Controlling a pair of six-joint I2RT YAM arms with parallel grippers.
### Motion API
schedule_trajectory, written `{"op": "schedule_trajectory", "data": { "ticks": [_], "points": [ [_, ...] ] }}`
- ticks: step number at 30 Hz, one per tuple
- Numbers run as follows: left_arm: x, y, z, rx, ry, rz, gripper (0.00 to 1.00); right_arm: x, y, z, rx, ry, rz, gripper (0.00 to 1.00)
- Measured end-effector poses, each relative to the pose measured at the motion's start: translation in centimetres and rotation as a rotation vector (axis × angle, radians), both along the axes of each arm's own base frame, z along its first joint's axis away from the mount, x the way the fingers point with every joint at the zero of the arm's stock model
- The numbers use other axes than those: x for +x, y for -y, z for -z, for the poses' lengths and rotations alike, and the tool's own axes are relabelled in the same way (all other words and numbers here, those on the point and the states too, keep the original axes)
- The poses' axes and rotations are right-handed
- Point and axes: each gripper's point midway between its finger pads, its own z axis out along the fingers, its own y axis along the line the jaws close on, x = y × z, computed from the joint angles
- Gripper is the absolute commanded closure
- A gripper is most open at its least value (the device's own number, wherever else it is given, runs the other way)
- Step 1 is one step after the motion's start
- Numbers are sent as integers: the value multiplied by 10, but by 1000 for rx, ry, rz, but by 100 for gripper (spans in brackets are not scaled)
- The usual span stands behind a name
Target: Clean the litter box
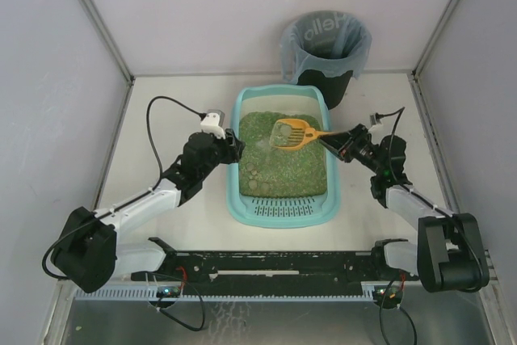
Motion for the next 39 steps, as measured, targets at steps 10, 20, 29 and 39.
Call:
{"op": "schedule_trajectory", "data": {
  "ticks": [10,20,29,39],
  "points": [
    [0,0,2,3,-5,1,47,-3,-2,-8,33,21,-40,100],
    [0,0,3,4,-6,2,48,-1,2,-14,62,27,-60,100],
    [0,0,5,8,-12,2,48,-3,2,-12,68,10,-70,100],
    [0,1,6,8,-13,2,48,15,11,-54,-10,68,-13,100]
  ]
}}
